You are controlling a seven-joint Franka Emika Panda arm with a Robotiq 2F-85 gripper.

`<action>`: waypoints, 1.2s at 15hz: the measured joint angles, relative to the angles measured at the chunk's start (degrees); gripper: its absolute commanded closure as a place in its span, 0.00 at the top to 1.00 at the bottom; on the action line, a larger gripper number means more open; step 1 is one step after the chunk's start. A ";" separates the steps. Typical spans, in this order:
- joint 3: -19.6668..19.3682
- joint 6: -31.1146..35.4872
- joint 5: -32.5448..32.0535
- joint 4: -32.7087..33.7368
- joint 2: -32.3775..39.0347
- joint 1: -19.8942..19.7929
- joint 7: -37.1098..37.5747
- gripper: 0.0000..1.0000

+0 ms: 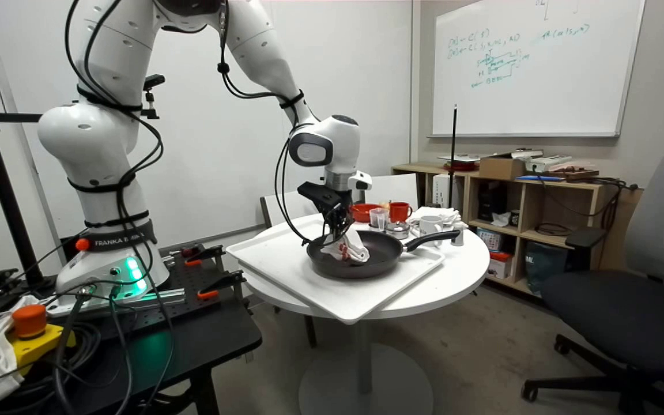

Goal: Pick up the napkin from the table and wipe the pan

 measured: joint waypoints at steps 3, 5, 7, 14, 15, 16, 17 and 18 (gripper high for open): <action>0.47 -0.55 -3.35 1.90 2.23 1.53 3.76 0.03; 1.05 -1.10 -5.12 2.68 3.21 2.60 5.46 0.03; 1.24 -1.54 -7.29 3.37 4.13 3.81 7.64 0.03; 1.46 -2.65 -11.32 5.22 6.18 5.17 11.16 0.10; 1.46 -2.69 -11.33 5.32 6.26 5.16 11.16 0.10; 1.46 -2.71 -11.34 5.35 6.29 5.16 11.16 0.10; 1.46 -2.73 -11.35 5.35 6.29 5.16 11.16 0.03; 1.46 -2.74 -11.35 5.35 6.29 5.16 11.16 0.03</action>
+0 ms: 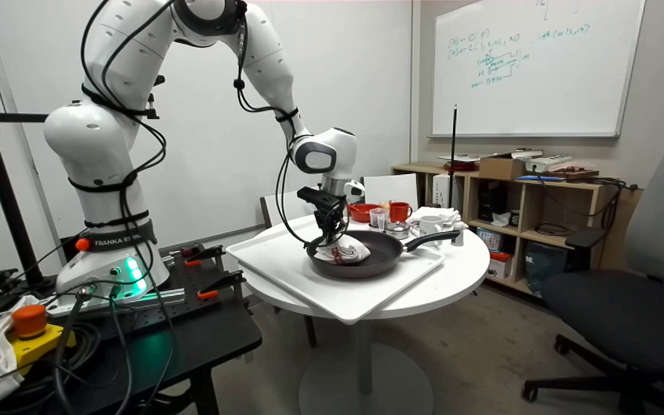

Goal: Pick up the napkin from the table and wipe the pan

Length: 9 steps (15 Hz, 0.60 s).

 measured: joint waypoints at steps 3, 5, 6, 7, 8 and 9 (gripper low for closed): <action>0.25 0.37 0.00 0.04 0.04 -0.31 0.24 0.03; 0.25 0.44 0.00 0.76 0.27 -0.32 1.68 0.03; 0.23 0.49 0.00 1.43 0.53 -0.32 2.63 0.03; 0.14 0.50 -0.06 2.33 0.92 -0.30 3.73 0.03; 0.03 0.49 -0.10 3.36 1.41 -0.29 4.78 0.03; -0.11 0.42 -0.14 4.52 2.03 -0.28 5.86 0.03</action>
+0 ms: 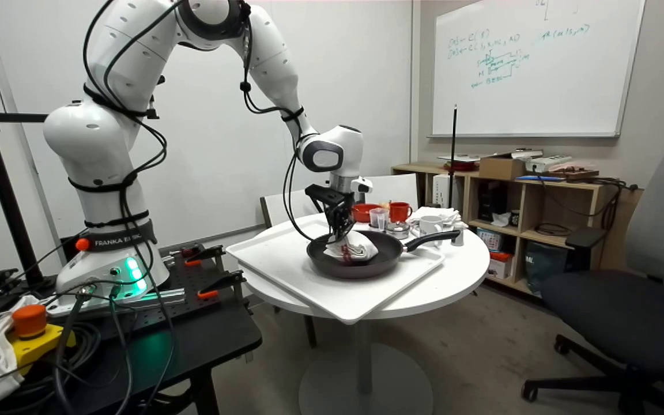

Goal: Pick up the napkin from the table and wipe the pan

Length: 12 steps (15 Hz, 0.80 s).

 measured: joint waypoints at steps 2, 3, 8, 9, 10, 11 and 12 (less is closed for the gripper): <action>-0.34 -0.29 -0.07 2.48 1.36 -0.01 1.94 0.03; -0.49 -0.62 -0.08 3.70 2.10 -0.04 2.77 0.03; -1.38 -3.31 -0.08 10.37 6.42 -0.46 5.90 0.03; -1.53 -3.77 -0.08 11.66 7.37 -0.62 6.27 0.03; -1.62 -4.21 -0.08 12.79 8.31 -0.81 6.38 0.03; -1.68 -4.40 -0.08 13.67 9.18 -0.98 6.39 0.03; -1.71 -4.41 -0.09 14.41 9.99 -1.14 6.39 0.03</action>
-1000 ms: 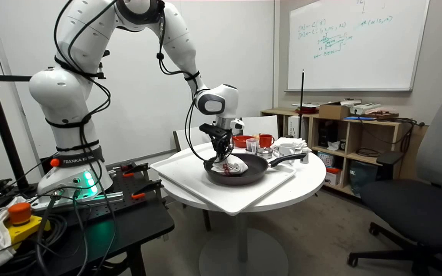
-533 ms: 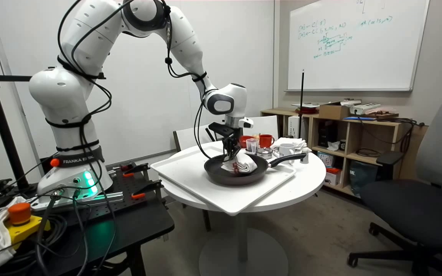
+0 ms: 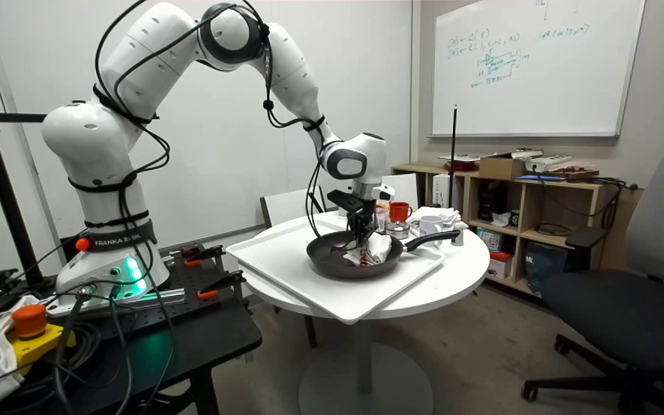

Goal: Pick up the napkin from the table and wipe the pan

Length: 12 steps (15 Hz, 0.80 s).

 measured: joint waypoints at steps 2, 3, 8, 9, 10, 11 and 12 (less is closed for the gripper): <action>-0.01 0.00 -0.15 0.94 1.45 -0.22 0.00 0.03; -0.03 0.05 -0.31 1.26 2.07 -0.29 0.00 0.03; -0.20 2.77 -1.10 1.55 3.58 -0.62 -0.02 0.03; -0.21 3.69 -1.18 1.40 3.59 -0.76 -0.06 0.03; -0.20 4.67 -1.26 1.25 3.58 -0.91 -0.17 0.03; -0.16 5.64 -1.38 1.08 3.59 -1.06 -0.32 0.03; -0.05 6.56 -1.60 0.82 3.58 -1.18 -0.47 0.03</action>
